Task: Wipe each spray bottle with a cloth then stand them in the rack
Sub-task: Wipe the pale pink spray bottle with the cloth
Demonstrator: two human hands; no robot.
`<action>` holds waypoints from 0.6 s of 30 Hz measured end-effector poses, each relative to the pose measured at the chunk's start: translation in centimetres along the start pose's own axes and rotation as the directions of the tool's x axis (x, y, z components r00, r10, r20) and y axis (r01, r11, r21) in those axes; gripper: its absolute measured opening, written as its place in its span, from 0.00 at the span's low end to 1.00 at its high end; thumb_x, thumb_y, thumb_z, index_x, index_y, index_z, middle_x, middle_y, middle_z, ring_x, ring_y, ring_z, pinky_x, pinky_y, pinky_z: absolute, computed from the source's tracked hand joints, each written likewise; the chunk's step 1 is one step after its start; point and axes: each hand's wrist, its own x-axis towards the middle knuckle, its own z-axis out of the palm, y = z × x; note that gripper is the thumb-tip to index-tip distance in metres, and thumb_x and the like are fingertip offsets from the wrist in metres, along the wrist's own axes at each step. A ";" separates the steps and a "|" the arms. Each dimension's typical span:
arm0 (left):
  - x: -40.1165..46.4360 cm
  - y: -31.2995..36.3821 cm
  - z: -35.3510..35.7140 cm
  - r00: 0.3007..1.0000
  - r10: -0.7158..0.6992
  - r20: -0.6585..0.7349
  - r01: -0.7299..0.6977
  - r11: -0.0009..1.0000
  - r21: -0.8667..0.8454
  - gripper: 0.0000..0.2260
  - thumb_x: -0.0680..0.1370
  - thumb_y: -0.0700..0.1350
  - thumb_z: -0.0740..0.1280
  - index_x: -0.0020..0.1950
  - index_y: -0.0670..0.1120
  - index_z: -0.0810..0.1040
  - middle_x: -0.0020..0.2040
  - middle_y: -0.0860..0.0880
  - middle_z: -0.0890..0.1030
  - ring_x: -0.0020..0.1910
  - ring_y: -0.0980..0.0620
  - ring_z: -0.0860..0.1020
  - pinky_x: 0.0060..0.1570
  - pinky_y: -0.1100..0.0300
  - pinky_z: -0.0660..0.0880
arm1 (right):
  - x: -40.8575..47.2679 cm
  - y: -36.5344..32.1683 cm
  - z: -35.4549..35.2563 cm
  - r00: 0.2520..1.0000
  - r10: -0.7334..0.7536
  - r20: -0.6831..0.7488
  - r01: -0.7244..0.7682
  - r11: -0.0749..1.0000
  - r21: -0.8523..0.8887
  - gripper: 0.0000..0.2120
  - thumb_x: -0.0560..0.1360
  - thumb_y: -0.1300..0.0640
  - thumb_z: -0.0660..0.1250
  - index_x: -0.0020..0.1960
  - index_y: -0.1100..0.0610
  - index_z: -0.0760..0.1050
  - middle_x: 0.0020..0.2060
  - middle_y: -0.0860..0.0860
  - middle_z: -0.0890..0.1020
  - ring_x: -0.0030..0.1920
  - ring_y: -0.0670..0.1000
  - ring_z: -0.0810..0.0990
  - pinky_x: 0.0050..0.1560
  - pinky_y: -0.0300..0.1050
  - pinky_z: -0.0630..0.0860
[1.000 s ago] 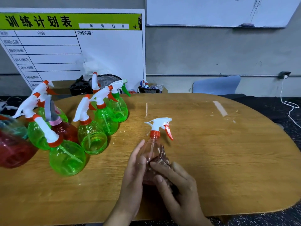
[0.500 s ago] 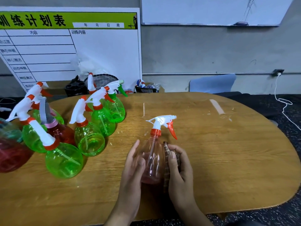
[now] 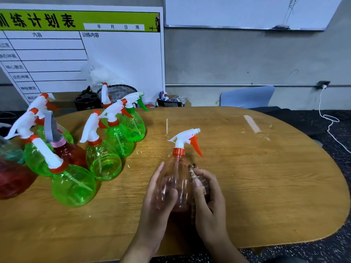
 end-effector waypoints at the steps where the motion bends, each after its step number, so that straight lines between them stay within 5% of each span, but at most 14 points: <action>1: 0.1 -0.2 0.0 1.000 0.003 0.007 -0.003 1.000 -0.005 0.47 0.64 0.70 0.81 0.80 0.63 0.67 0.71 0.49 0.82 0.72 0.46 0.79 0.74 0.35 0.71 | 0.2 -0.2 -0.1 1.000 -0.024 0.000 0.024 1.000 -0.014 0.13 0.81 0.47 0.64 0.63 0.49 0.79 0.56 0.45 0.85 0.53 0.49 0.85 0.52 0.43 0.81; 8: 0.4 -0.7 -0.1 1.000 0.006 0.008 -0.005 0.998 -0.055 0.32 0.72 0.69 0.76 0.75 0.68 0.74 0.73 0.48 0.80 0.73 0.42 0.78 0.72 0.28 0.70 | 2.1 -0.6 -1.0 0.989 -0.136 0.055 0.145 0.962 -0.233 0.16 0.83 0.49 0.63 0.68 0.49 0.81 0.56 0.41 0.84 0.58 0.47 0.84 0.57 0.39 0.78; 12: 0.3 -0.5 0.0 0.999 0.007 -0.032 -0.009 0.997 -0.077 0.22 0.83 0.59 0.67 0.78 0.63 0.72 0.71 0.48 0.82 0.70 0.44 0.81 0.64 0.42 0.79 | 1.0 -0.6 -0.6 0.956 -0.222 0.191 0.273 0.912 -0.307 0.16 0.84 0.51 0.64 0.70 0.51 0.81 0.52 0.35 0.78 0.50 0.40 0.82 0.48 0.30 0.73; 15: 0.2 0.1 0.1 0.997 -0.004 -0.071 -0.006 0.990 -0.140 0.21 0.84 0.51 0.62 0.78 0.59 0.71 0.69 0.49 0.83 0.69 0.47 0.81 0.68 0.46 0.74 | -0.6 -0.3 -0.8 0.885 -0.300 0.356 0.399 0.883 -0.246 0.16 0.84 0.54 0.67 0.70 0.52 0.80 0.58 0.44 0.81 0.55 0.43 0.83 0.51 0.40 0.80; 18: 0.2 0.3 0.1 0.997 -0.006 -0.081 -0.009 0.983 -0.184 0.21 0.83 0.51 0.64 0.77 0.61 0.73 0.71 0.47 0.82 0.71 0.44 0.80 0.72 0.44 0.71 | -1.8 0.0 -1.1 0.811 -0.341 0.476 0.496 0.833 -0.247 0.16 0.83 0.53 0.70 0.71 0.51 0.80 0.53 0.50 0.82 0.52 0.49 0.84 0.47 0.48 0.82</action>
